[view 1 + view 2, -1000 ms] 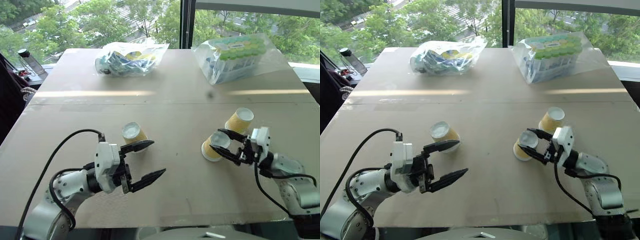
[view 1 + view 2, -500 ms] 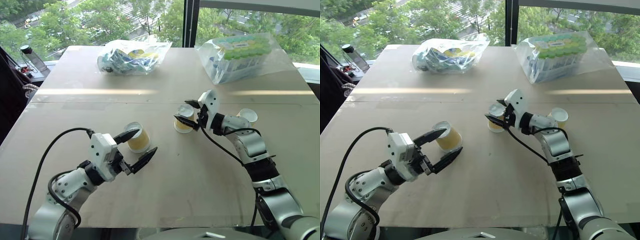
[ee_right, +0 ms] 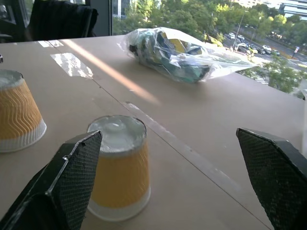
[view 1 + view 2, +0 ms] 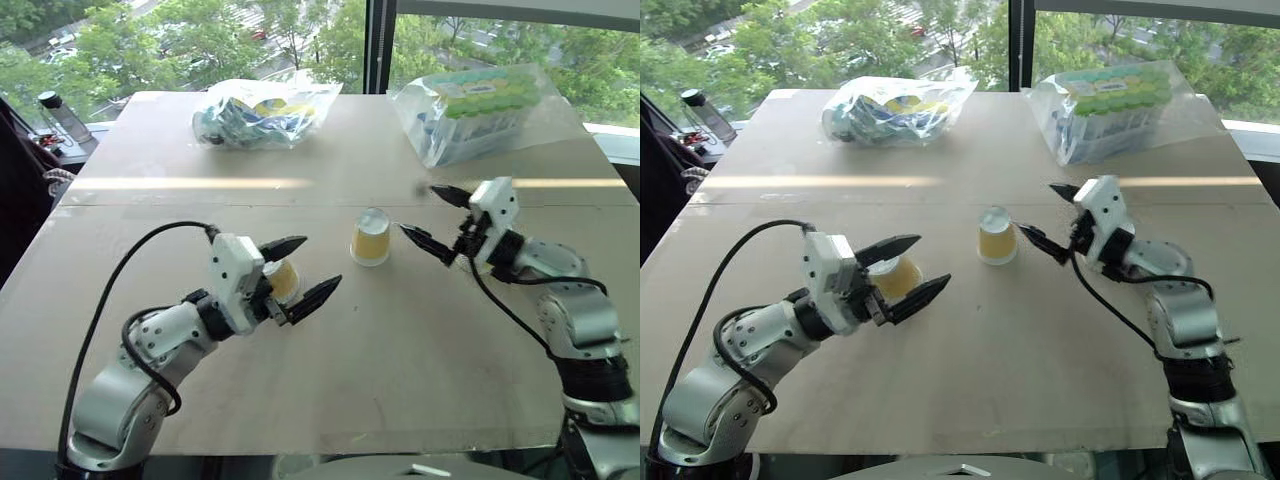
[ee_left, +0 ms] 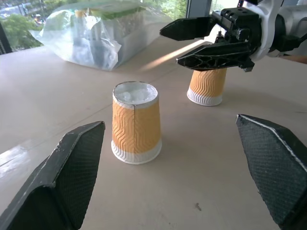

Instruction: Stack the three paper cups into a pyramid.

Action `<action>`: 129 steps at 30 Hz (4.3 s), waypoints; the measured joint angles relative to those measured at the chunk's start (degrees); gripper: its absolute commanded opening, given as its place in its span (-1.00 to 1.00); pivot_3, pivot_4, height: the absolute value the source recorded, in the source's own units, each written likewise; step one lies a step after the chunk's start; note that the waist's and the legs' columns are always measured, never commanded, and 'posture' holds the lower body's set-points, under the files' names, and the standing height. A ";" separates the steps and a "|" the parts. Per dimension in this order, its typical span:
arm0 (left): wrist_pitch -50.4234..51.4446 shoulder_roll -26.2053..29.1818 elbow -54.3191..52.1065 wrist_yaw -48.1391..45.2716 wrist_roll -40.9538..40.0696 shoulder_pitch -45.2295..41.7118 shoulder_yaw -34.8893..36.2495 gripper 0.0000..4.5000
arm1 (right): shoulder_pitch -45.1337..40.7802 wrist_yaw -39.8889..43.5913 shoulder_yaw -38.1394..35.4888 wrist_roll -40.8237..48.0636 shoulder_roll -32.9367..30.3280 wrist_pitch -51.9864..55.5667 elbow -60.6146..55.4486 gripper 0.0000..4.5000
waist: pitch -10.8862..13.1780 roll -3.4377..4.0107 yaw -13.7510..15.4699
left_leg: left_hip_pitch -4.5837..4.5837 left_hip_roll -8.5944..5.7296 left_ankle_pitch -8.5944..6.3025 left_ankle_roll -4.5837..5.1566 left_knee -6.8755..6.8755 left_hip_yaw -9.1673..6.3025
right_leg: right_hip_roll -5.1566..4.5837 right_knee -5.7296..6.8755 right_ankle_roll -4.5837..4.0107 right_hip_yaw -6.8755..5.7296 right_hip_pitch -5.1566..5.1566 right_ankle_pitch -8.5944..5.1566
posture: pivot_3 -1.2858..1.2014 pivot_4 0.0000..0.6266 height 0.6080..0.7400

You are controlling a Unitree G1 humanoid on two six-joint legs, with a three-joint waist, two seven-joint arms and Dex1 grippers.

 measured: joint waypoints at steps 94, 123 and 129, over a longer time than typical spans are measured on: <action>-21.68 -20.34 17.14 18.73 25.72 5.56 2.70 1.00 | 27.35 17.96 -11.52 21.58 -5.20 -6.59 -12.34 0.99 | -0.13 -0.18 1.24 | 0.66 0.04 0.00 0.01 0.08 0.15 | 0.07 0.14 0.00 0.15 0.53 -0.02 | 0.03 -0.52 1.00; -17.71 -13.13 19.20 9.91 19.81 -6.25 3.22 0.04 | 25.76 21.08 -9.91 28.02 -5.69 -6.58 -14.20 1.00 | -0.10 -0.23 1.53 | 0.62 0.01 0.01 0.00 0.09 0.17 | 0.07 0.19 -0.01 0.02 0.54 -0.02 | 0.03 -0.52 1.00; -8.47 -6.43 23.25 -2.66 10.80 -22.77 0.51 0.04 | 25.52 19.39 -10.67 29.14 -3.75 -6.96 -13.87 1.00 | -0.10 -0.23 1.33 | 0.60 -0.04 0.01 0.00 0.08 0.18 | 0.08 0.15 0.01 0.03 0.53 -0.02 | 0.03 -0.52 1.00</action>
